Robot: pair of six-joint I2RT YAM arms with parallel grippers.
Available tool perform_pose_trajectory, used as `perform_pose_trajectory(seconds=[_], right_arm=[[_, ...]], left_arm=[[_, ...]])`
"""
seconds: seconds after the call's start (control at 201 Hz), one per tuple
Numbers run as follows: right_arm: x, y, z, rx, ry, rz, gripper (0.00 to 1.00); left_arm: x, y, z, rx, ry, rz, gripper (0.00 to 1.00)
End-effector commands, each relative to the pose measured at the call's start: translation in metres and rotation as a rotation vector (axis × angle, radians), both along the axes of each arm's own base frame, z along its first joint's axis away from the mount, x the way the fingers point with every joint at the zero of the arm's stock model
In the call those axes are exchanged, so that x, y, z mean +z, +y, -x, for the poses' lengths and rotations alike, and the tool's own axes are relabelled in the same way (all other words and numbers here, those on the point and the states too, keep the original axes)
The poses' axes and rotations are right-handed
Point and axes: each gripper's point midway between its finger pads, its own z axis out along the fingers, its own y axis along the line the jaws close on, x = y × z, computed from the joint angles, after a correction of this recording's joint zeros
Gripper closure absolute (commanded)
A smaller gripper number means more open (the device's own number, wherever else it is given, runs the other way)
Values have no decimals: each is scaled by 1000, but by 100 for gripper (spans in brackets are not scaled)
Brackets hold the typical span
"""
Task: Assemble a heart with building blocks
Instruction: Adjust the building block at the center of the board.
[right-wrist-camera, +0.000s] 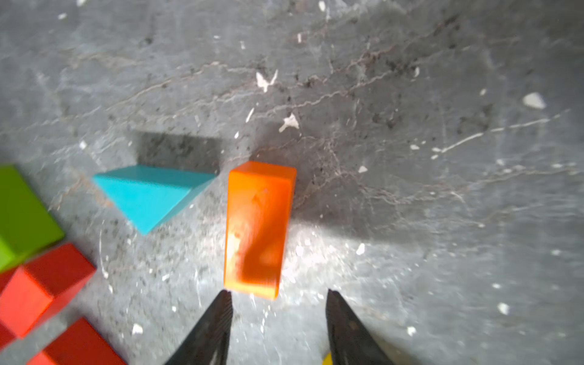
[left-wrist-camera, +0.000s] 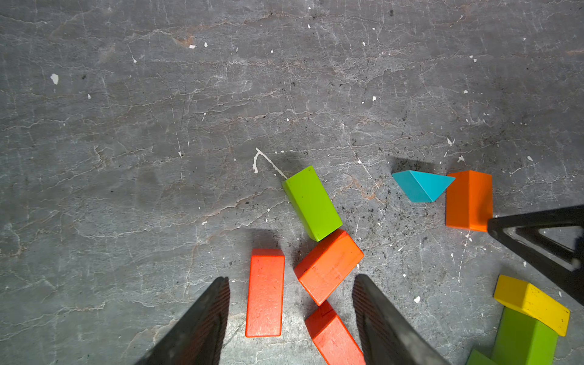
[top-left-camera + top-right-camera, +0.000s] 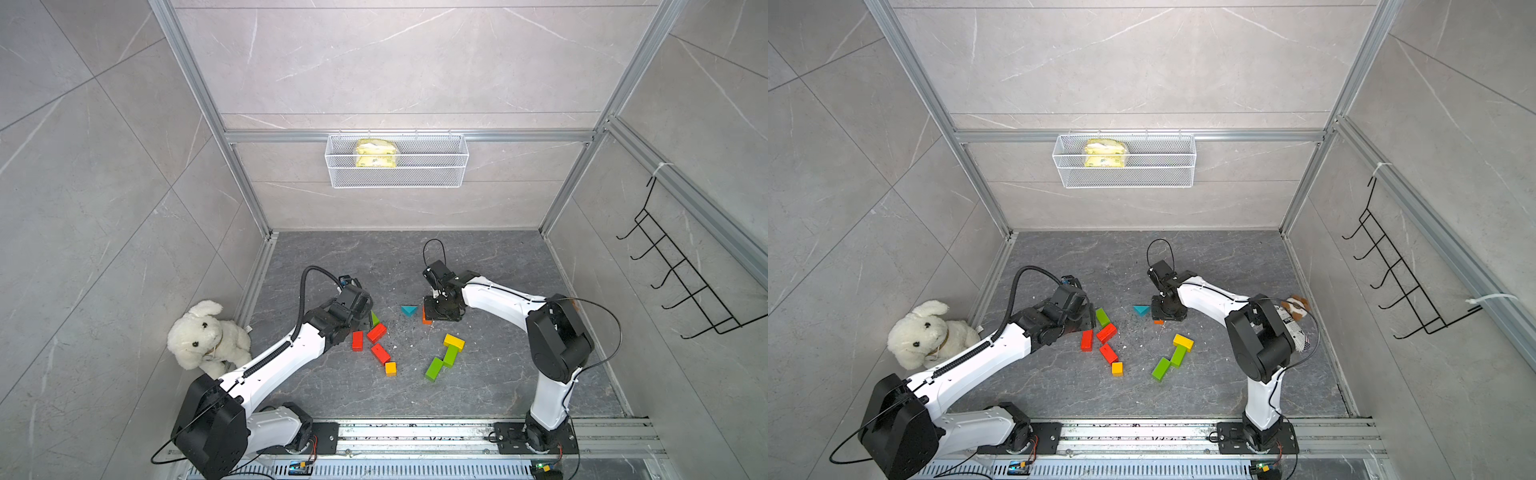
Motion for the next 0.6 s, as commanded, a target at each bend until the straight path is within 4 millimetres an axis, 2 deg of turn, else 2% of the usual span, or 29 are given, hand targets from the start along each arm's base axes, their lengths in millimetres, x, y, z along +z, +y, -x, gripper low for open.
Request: perform_pose_trajectory(seconds=[0.0,0.06,0.174,0.319,0.498,0.593], right_arm=[[8,1,7,169,-28,-5,52],[3,0,9,222,-19,15,54],[-5,-16,2,214,-27,111,64],[-8,-32,-8,147,-37,127,66],[-24,-37,-11,144,3,153,66],[-32,-33,-11,155,25,145,68]], left_arm=[[8,-2,-5,-13,-17,-15,34],[8,-2,-6,-11,-16,-13,35],[8,-3,-7,-3,-19,-6,35],[9,-2,-6,0,-17,-7,35],[9,-1,-6,-6,-14,-23,35],[8,0,-6,-4,-13,-25,35]])
